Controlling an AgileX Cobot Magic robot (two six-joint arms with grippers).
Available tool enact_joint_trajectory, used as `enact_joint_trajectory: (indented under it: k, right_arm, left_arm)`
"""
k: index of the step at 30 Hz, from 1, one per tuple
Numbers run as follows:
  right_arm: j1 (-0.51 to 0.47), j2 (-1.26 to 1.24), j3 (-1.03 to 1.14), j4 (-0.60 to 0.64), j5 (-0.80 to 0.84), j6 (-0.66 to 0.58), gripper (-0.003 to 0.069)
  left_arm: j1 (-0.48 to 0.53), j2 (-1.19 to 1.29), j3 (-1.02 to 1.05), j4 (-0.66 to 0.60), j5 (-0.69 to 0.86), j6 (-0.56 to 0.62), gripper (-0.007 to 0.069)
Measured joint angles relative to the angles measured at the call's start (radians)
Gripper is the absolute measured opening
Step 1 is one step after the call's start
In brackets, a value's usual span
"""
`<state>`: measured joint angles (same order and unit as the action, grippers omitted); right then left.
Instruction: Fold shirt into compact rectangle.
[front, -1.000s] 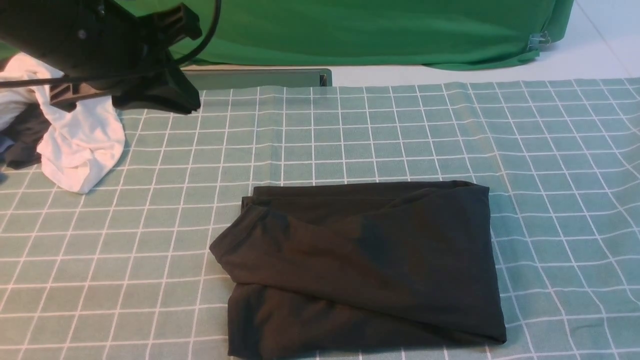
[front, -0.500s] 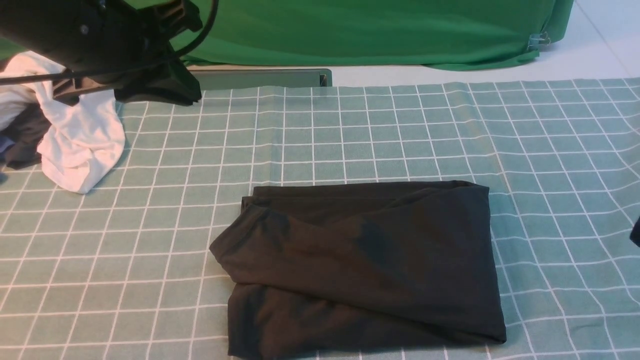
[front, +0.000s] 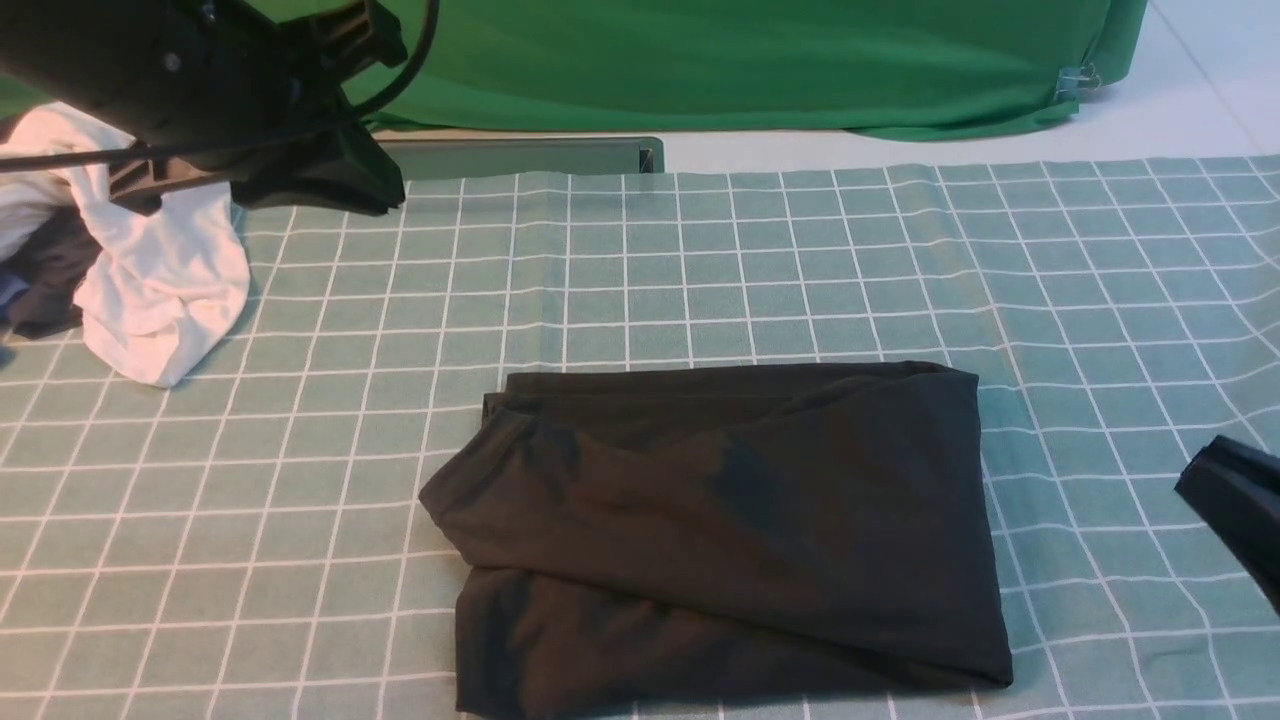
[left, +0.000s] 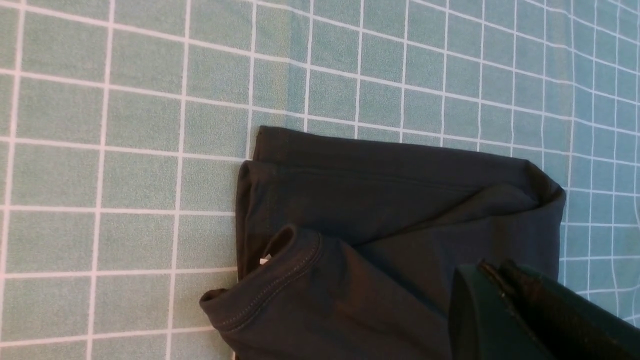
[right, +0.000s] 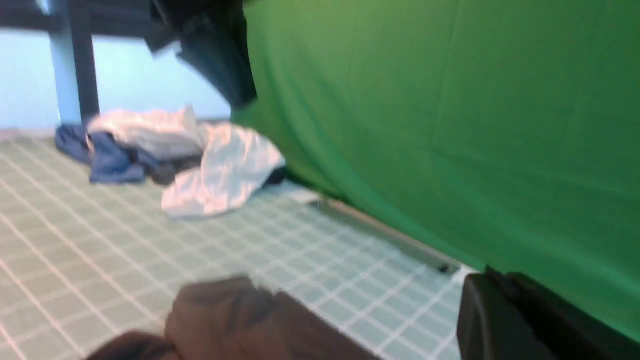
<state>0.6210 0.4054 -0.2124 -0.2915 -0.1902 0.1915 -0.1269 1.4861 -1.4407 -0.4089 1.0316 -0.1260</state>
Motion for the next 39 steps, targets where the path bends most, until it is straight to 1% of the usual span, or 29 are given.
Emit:
enact_joint_trajectory:
  k: [7,15,17,20,21,22,24,25,26,27,28,31,33,39]
  right_arm:
    - [0.0,0.0,0.0,-0.001,-0.021,0.0,0.0055]
    - [0.0,0.0,0.0,-0.001,-0.021,0.001,0.0074]
    - [0.0,-0.007,0.0,0.009,0.003,0.001,0.0078]
    - [-0.018,-0.063,0.004,0.102,0.142,0.001,0.0085]
    - [-0.022,-0.068,0.005,0.107,0.142,0.001,0.0085]
    - [-0.075,-0.109,0.023,0.129,0.223,0.001,0.0089]
    - [-0.143,-0.155,0.057,0.139,0.28,0.001,0.0092]
    - [-0.208,-0.185,0.083,0.143,0.316,0.001,0.0095]
    - [-0.253,-0.209,0.104,0.146,0.339,0.001,0.0097]
    - [-0.253,-0.214,0.108,0.146,0.342,0.001,0.0097]
    - [-0.326,-0.25,0.144,0.149,0.354,0.001,0.0101]
    - [-0.414,-0.289,0.187,0.152,0.366,0.001,0.0109]
    - [-0.449,-0.309,0.209,0.153,0.369,0.001,0.0113]
    - [-0.498,-0.385,0.219,0.154,0.399,0.001,0.0124]
  left_arm:
    - [0.0,0.0,0.0,0.014,0.0,0.001,0.0016]
    - [0.0,0.0,0.0,0.092,0.021,0.0,0.0017]
    - [0.0,0.0,0.0,0.12,0.04,0.0,0.0017]
    - [0.0,0.0,0.0,0.133,0.044,0.0,0.0017]
    - [0.0,0.0,0.0,0.134,0.044,0.0,0.0017]
    - [0.0,0.0,0.0,0.134,0.043,0.0,0.0017]
    - [0.0,0.0,0.0,0.134,0.043,0.0,0.0017]
    - [0.0,0.0,0.0,0.135,0.043,0.0,0.0017]
    - [0.0,0.0,0.0,0.135,0.044,0.0,0.0017]
    - [0.0,0.0,0.0,0.135,0.044,0.0,0.0017]
    - [0.0,0.0,0.0,0.135,0.045,0.0,0.0017]
    - [0.0,0.0,0.0,0.146,0.045,0.0,0.0017]
    - [0.0,0.0,0.0,0.151,0.045,0.0,0.0017]
    - [0.0,0.0,0.0,0.154,0.045,0.0,0.0017]
